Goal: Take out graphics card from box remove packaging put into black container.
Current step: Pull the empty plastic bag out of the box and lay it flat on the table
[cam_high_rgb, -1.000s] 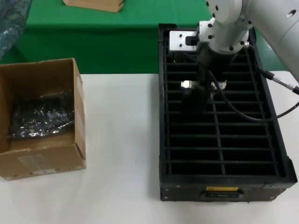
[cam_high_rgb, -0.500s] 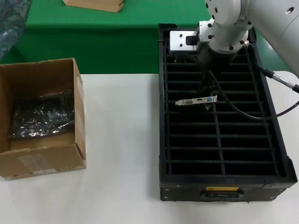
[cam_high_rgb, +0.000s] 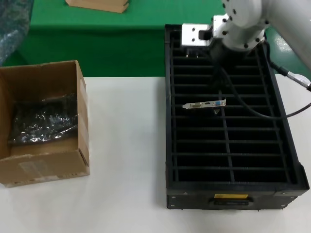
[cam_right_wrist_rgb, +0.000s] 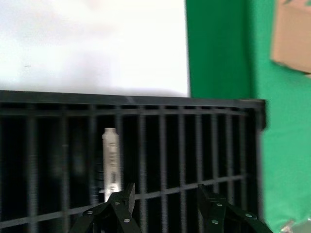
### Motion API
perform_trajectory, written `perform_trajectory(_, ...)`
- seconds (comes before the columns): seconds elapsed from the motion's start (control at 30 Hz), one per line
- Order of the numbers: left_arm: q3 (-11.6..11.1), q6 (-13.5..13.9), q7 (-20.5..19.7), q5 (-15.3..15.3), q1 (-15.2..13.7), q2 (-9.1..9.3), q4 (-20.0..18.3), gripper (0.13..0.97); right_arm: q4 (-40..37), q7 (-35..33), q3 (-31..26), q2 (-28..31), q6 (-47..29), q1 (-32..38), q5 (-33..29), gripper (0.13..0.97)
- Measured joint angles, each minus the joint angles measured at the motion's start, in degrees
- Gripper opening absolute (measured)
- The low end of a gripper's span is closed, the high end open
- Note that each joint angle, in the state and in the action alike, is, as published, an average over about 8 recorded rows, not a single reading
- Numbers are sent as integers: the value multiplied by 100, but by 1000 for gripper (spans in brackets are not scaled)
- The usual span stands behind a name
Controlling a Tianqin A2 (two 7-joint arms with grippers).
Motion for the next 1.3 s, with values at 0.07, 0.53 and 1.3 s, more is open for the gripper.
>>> perform_trajectory(0.07, 62, -91, -356, 0, 63, -40, -169, 139, 242, 126, 89, 125, 48, -59, -121, 473)
perform_trajectory(0.53, 1379, -1591, -3673, -732, 723, -1100, -1955, 139, 2215, 879, 1050, 1187, 346, -730, -883, 344)
perform_trajectory(1.3, 3654, -2910, -8759, -811, 901, -2676, -3893, 139, 3280, 969, 2760, 1716, 1371, -2130, -1519, 141)
